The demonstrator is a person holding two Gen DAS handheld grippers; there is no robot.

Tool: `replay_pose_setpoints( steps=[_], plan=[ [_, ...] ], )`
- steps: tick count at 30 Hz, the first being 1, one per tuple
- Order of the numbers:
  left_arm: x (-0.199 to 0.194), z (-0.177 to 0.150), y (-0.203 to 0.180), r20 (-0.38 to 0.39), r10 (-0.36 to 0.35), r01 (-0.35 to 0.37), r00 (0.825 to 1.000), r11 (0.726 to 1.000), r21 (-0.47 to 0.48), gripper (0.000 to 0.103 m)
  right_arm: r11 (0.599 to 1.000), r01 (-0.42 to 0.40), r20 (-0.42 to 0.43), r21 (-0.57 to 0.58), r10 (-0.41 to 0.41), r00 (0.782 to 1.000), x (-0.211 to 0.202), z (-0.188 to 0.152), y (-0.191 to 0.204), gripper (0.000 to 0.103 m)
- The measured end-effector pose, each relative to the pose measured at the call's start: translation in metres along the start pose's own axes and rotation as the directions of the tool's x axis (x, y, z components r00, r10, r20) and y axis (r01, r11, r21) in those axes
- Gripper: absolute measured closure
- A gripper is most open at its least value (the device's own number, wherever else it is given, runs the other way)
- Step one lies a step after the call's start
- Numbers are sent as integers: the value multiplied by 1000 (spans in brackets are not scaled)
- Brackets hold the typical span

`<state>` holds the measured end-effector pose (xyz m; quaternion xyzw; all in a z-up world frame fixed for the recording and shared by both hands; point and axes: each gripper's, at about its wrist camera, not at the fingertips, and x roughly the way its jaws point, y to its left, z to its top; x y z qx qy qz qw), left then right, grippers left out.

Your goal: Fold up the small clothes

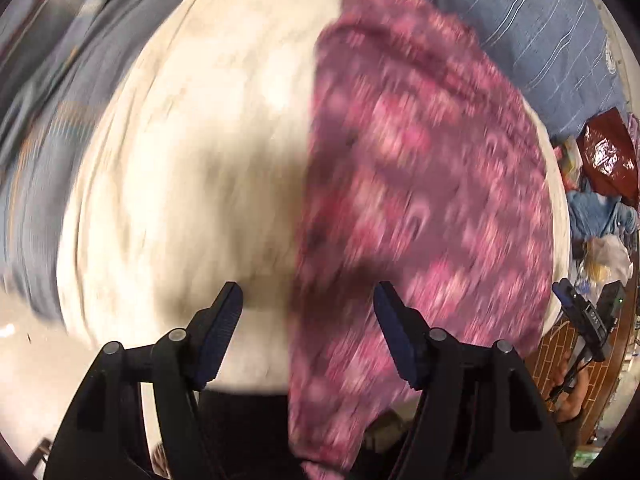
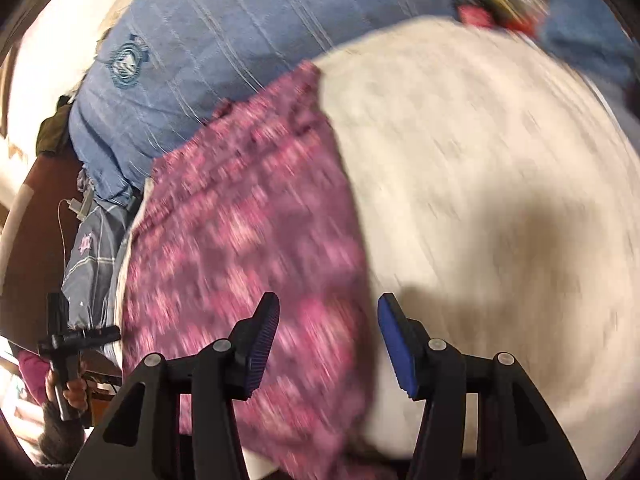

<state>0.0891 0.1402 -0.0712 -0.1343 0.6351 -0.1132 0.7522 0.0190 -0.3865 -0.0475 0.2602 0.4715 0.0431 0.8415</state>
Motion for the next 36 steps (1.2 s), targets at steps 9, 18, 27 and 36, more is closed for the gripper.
replay_pose_setpoints(
  steps=[9, 18, 27, 36],
  plan=[
    [15, -44, 10, -75, -74, 71, 994, 996, -48, 36, 998, -57, -188, -37, 49, 981, 12, -66, -6, 49],
    [19, -54, 0, -72, -108, 108, 991, 994, -13, 47, 987, -100, -259, -129, 64, 964, 21, -87, 7, 48],
    [9, -55, -13, -54, -181, 182, 982, 983, 8, 93, 962, -201, -255, -186, 151, 955, 5, -93, 5, 96],
    [-21, -34, -29, 48, -312, 313, 949, 950, -9, 95, 905, -395, -125, -155, 379, 917, -28, -52, 27, 96]
  ],
)
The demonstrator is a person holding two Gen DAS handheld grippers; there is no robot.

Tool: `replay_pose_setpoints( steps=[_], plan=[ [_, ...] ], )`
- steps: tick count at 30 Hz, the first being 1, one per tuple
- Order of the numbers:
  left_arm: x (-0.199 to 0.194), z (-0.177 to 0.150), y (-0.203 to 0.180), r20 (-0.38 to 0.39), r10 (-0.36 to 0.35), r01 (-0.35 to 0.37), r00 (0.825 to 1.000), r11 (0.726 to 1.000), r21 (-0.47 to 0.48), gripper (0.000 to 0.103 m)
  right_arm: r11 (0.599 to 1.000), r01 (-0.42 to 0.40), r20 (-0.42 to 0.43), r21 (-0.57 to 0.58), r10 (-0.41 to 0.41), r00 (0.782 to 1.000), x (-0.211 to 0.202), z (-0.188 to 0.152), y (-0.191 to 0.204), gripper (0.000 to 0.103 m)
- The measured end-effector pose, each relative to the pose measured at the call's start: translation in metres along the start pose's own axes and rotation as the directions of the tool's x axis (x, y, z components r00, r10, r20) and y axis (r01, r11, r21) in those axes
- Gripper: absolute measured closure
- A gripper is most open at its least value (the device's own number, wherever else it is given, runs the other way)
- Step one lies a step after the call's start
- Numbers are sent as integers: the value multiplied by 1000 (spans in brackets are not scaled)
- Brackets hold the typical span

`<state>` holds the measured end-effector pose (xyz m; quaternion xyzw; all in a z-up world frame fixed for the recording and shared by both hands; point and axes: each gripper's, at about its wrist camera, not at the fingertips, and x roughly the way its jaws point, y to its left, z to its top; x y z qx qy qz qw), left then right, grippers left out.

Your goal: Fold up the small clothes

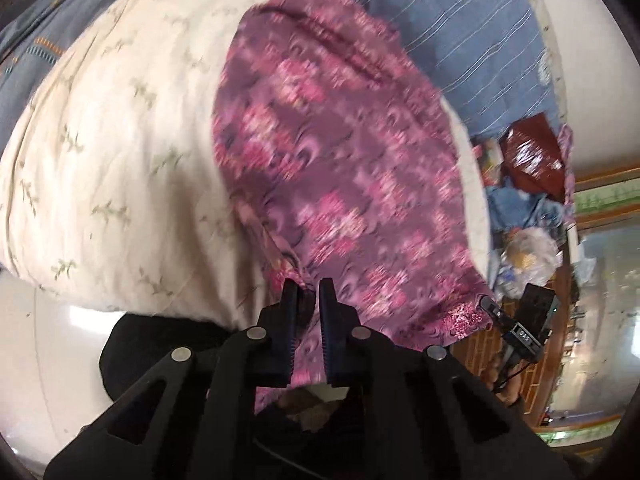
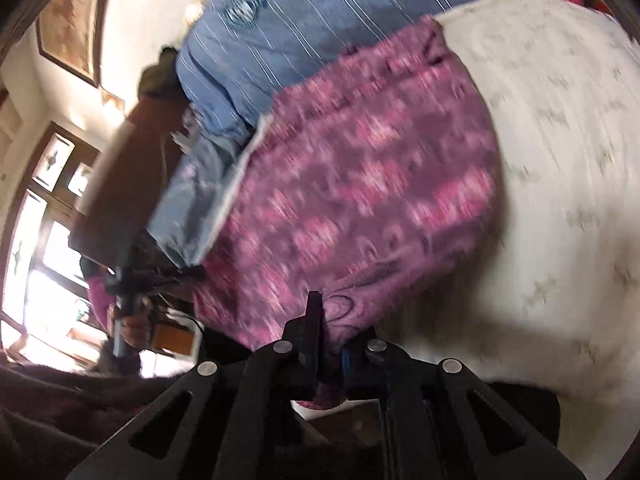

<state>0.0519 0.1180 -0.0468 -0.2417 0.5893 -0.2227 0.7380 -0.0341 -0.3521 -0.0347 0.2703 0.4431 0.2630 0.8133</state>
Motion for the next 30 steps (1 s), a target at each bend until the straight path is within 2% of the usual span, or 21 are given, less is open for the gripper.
replay_pose_setpoints(
  steps=[3, 6, 8, 9, 10, 12, 14, 16, 18, 20, 21, 22, 23, 24, 27, 30],
  plan=[
    [-2, 12, 0, 17, 14, -14, 1000, 1000, -1, 95, 1000, -16, 33, -9, 17, 999, 1, 17, 7, 96],
    [8, 16, 7, -34, 37, -37, 999, 999, 3, 94, 1000, 0, 32, -13, 1, 999, 5, 30, 8, 96],
    [18, 13, 15, -73, 100, -99, 992, 995, 18, 86, 1000, 10, 8, 0, -10, 1000, 11, 29, 5, 96],
    [22, 10, 19, -92, 121, -120, 988, 993, 22, 73, 1000, 28, -5, 8, -28, 1000, 15, 26, 2, 95],
    [25, 8, 23, -107, 131, -130, 986, 991, 24, 54, 999, 37, -13, 14, -37, 999, 15, 24, -1, 94],
    [28, 2, 23, -126, 145, -140, 981, 989, 45, 42, 998, 40, -30, 40, -39, 999, 19, 19, -9, 91],
    [30, -5, 18, -146, 162, -150, 976, 985, 86, 37, 997, 52, -41, 52, -50, 998, 20, 12, -14, 91],
    [33, -11, 12, -163, 189, -169, 968, 977, 133, 28, 996, 62, -48, 63, -59, 997, 20, 7, -17, 90],
    [39, -17, 7, -176, 220, -190, 959, 966, 173, 27, 995, 81, -62, 65, -77, 995, 18, 1, -20, 90],
    [42, -21, 3, -168, 205, -173, 964, 967, 186, 29, 994, 88, -69, 70, -84, 994, 18, -5, -22, 90],
    [42, -22, 2, -169, 165, -136, 972, 976, 169, 50, 994, 90, -71, 69, -85, 994, 17, -7, -23, 91],
    [43, -22, 2, -179, 129, -102, 975, 983, 150, 85, 994, 96, -75, 61, -91, 993, 19, -9, -22, 92],
    [45, -23, 2, -199, 90, -66, 976, 990, 126, 99, 993, 108, -74, 42, -105, 992, 19, -11, -21, 95],
    [46, -23, 3, -211, 56, -35, 976, 994, 103, 100, 994, 103, -70, 29, -100, 992, 18, -13, -19, 95],
    [40, -21, 0, -190, 27, -11, 981, 996, 85, 100, 998, 61, -39, 13, -61, 997, 10, -13, -14, 96],
    [22, -10, -4, -121, -61, 65, 991, 997, 28, 100, 1000, 13, 16, 26, -13, 1000, 0, -5, -12, 96]
  ],
)
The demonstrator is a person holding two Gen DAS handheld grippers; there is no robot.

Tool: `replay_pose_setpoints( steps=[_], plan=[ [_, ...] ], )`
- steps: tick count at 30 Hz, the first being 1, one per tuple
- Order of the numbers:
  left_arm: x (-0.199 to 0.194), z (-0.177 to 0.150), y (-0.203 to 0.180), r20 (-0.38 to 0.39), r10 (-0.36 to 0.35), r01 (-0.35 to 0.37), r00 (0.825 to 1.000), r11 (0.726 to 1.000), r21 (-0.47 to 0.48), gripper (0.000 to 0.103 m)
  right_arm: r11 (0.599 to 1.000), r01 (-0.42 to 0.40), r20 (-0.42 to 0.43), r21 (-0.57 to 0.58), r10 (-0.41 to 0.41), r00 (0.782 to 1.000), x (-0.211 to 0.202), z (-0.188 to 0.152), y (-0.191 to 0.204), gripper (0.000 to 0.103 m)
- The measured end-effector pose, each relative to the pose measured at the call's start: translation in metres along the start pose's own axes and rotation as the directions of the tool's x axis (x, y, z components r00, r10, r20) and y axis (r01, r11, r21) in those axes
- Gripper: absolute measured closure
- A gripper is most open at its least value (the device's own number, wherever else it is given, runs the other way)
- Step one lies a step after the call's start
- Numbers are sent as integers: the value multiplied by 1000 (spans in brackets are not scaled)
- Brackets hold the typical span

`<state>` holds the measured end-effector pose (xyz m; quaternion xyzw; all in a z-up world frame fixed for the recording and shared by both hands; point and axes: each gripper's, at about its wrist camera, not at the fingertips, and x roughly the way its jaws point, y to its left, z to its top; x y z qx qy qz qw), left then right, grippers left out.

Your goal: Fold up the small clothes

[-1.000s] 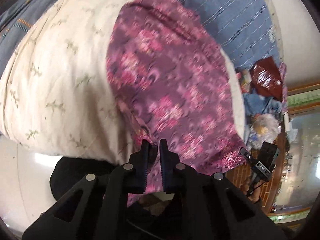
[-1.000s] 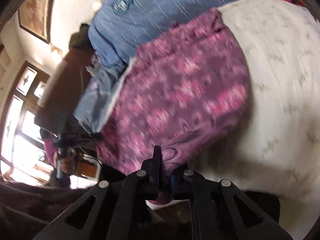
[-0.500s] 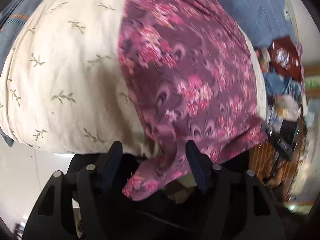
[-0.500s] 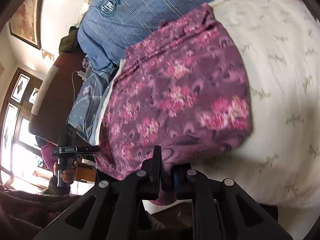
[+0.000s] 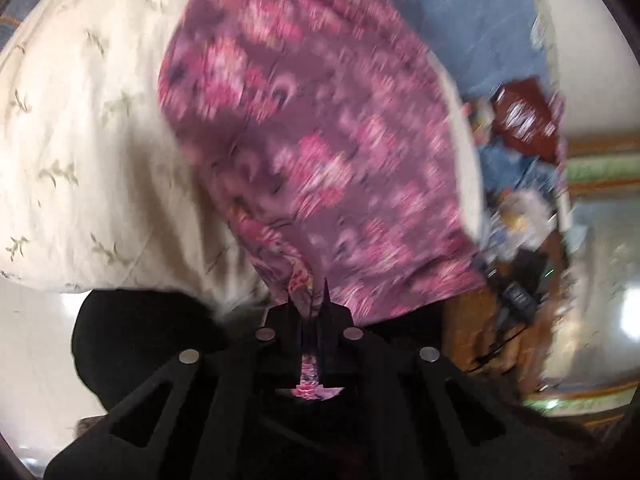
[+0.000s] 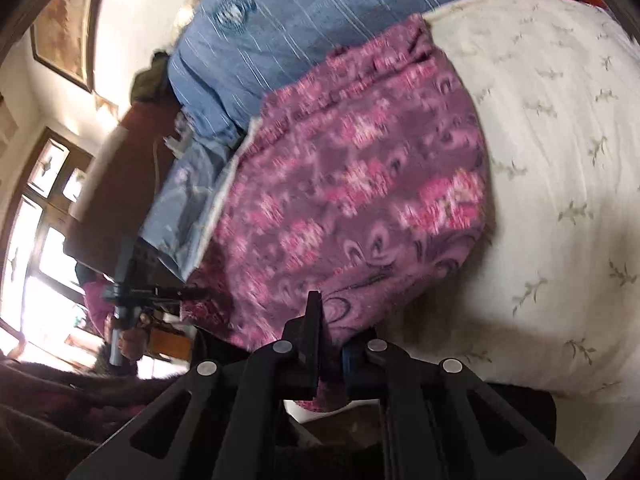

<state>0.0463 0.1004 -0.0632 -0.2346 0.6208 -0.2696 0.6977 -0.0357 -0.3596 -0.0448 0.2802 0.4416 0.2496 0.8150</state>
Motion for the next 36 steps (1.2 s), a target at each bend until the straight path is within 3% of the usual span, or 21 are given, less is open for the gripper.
replay_pose_setpoints(
  steps=[7, 14, 20, 26, 31, 34, 36],
  plan=[
    [-51, 40, -10, 195, -115, 123, 974, 992, -28, 100, 996, -87, 122, 16, 84, 989, -12, 44, 5, 96],
    [-69, 115, 1, 322, -84, 118, 943, 989, -86, 100, 994, -113, 215, 16, 107, 971, -3, 117, 9, 96],
    [-60, 191, 4, 365, -57, 99, 929, 990, -97, 100, 992, -106, 242, 72, 86, 966, 33, 185, -10, 96],
    [-29, 270, -5, 349, 32, 1, 936, 995, -95, 100, 982, -105, 282, 160, 56, 958, 72, 240, -47, 96],
    [-8, 320, 14, 343, -16, 76, 939, 984, -163, 100, 962, -124, 291, 245, 49, 955, 103, 271, -75, 96],
    [-1, 345, 31, 369, -16, 107, 929, 968, -226, 100, 929, -161, 335, 332, 44, 941, 114, 287, -97, 90],
    [5, 359, 44, 355, -12, 115, 935, 956, -269, 100, 885, -190, 352, 424, 33, 936, 124, 296, -121, 91]
  ],
)
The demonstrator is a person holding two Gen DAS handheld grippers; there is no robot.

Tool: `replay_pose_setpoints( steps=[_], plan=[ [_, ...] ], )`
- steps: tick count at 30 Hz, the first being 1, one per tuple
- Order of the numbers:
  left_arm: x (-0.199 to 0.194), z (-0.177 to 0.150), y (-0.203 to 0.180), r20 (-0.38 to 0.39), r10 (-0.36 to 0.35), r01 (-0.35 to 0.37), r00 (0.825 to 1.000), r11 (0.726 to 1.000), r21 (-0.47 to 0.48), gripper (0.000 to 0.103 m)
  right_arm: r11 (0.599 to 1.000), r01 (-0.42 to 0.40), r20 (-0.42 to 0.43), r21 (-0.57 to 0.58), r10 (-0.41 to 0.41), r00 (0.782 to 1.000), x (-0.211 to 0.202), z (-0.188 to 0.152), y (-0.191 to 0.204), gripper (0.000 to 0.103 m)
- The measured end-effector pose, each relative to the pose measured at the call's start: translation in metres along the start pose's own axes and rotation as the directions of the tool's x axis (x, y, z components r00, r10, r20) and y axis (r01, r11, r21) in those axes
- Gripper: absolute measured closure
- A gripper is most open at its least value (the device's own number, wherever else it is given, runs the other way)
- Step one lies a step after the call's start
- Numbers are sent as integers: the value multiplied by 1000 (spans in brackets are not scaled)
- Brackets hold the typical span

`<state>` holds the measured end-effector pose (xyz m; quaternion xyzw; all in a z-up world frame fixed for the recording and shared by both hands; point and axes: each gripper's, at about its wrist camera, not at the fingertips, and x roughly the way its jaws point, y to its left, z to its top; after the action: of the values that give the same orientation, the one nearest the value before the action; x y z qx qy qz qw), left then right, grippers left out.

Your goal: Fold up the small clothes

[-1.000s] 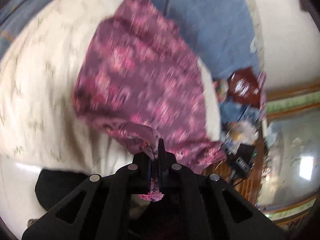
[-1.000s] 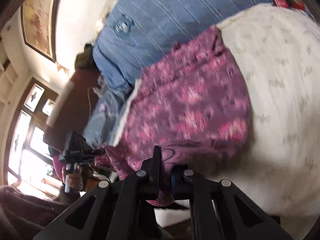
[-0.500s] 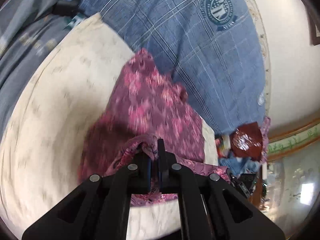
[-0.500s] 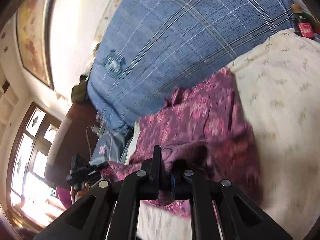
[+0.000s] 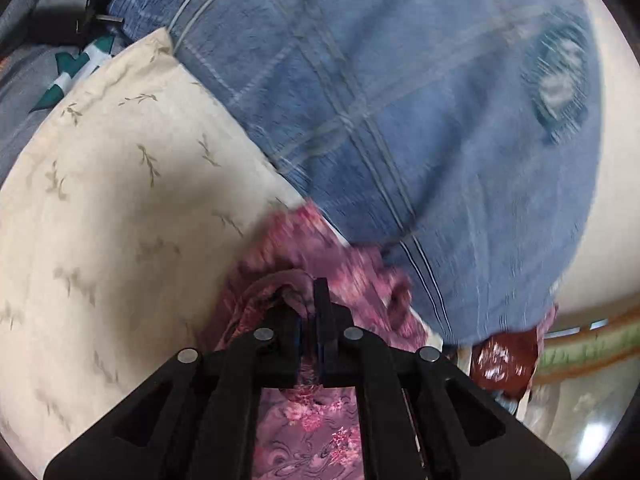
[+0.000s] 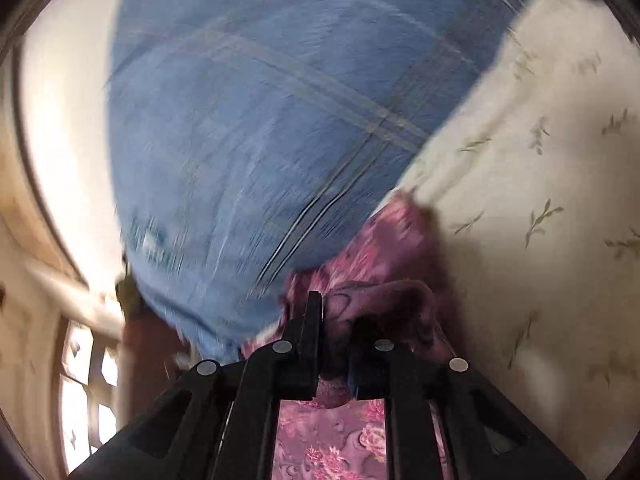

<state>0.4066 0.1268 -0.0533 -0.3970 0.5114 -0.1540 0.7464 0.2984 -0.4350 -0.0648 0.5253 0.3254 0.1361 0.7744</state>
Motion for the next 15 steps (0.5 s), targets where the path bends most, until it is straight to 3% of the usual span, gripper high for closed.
replay_pose_setpoints(
  steps=[2, 5, 7, 8, 10, 12, 13, 15],
  plan=[
    [5, 6, 7, -37, -11, 10, 999, 1000, -28, 100, 998, 6, -4, 66, -5, 1000, 7, 7, -12, 91],
    [-3, 8, 4, -63, -32, 34, 997, 999, 34, 96, 999, 13, -3, 32, -13, 1000, 7, 8, -9, 90],
    [-13, 7, -2, -59, -19, 23, 998, 997, 75, 84, 1000, -2, 3, 2, 2, 1000, 4, 8, -2, 89],
    [-21, 7, -6, -42, -8, 12, 999, 996, 92, 72, 1000, -26, 11, 6, 26, 1000, 2, 9, 0, 88],
    [-39, 8, -17, 26, 15, -18, 1000, 992, 128, 54, 996, -90, 13, 29, 90, 996, 1, 12, 4, 78],
    [-52, 11, -21, 65, -4, -4, 998, 992, 127, 46, 990, -134, 25, 34, 134, 991, -2, 14, 11, 51],
    [-57, 12, -22, 74, -17, 9, 997, 993, 114, 45, 989, -140, 45, 38, 138, 989, -7, 15, 13, 46],
    [-60, 7, -27, 58, 35, -44, 998, 986, 159, 45, 982, -166, 105, 86, 157, 982, -19, 20, 11, 41]
  ],
)
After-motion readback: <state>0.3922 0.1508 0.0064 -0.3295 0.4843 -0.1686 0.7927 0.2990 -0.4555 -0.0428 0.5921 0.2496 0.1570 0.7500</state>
